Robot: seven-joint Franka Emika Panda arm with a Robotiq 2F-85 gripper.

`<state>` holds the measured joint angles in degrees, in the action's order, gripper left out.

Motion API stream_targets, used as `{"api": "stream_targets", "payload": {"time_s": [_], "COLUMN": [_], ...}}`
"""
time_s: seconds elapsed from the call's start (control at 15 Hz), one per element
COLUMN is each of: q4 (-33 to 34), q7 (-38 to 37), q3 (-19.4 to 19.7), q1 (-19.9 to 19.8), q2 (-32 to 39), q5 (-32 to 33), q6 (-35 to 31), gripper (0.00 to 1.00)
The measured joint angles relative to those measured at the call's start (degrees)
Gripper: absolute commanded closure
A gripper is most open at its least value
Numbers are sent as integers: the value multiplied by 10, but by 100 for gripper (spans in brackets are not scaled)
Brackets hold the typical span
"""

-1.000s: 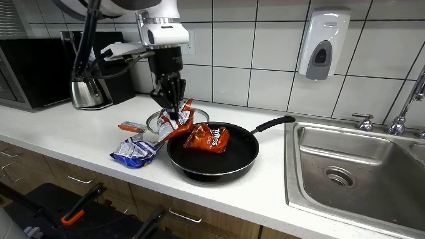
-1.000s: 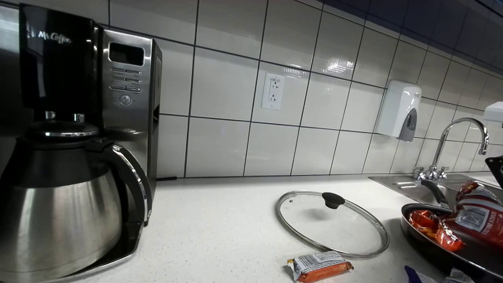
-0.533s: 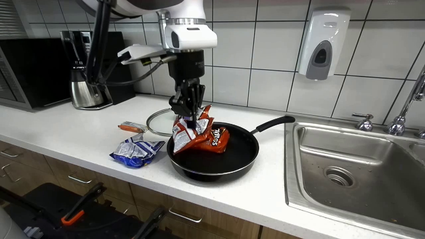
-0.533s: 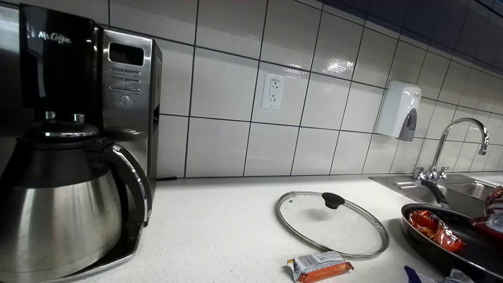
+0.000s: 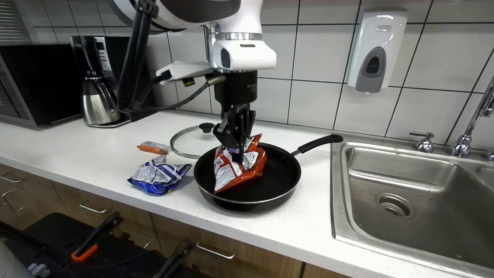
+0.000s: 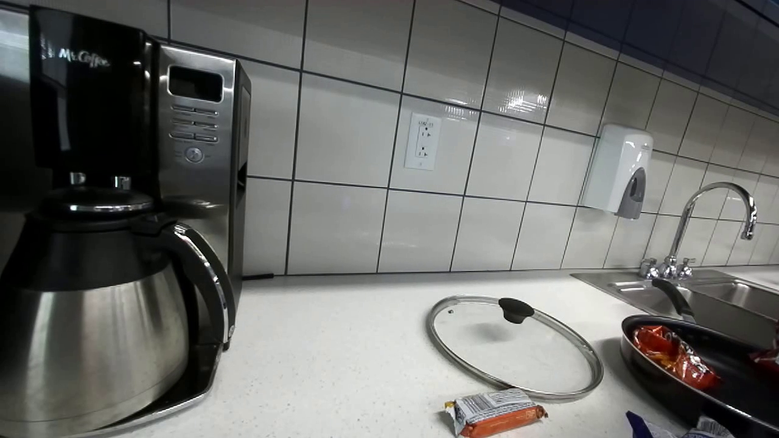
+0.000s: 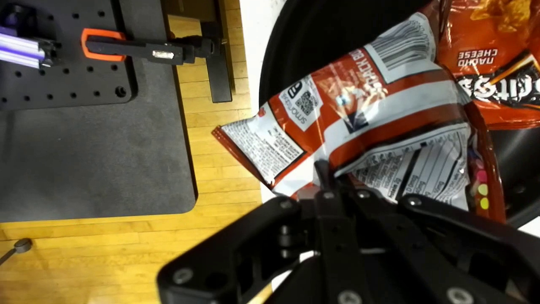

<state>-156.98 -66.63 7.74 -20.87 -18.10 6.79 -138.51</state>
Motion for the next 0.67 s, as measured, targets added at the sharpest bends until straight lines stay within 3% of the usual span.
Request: {"api": "stream_targets", "payload": {"time_s": [0.67], "q4": [90], "q7": [0], "q3": [19], "q1": [0], "q2": [114], "q5": [1], "q6": [-6], "gripper": [100]}}
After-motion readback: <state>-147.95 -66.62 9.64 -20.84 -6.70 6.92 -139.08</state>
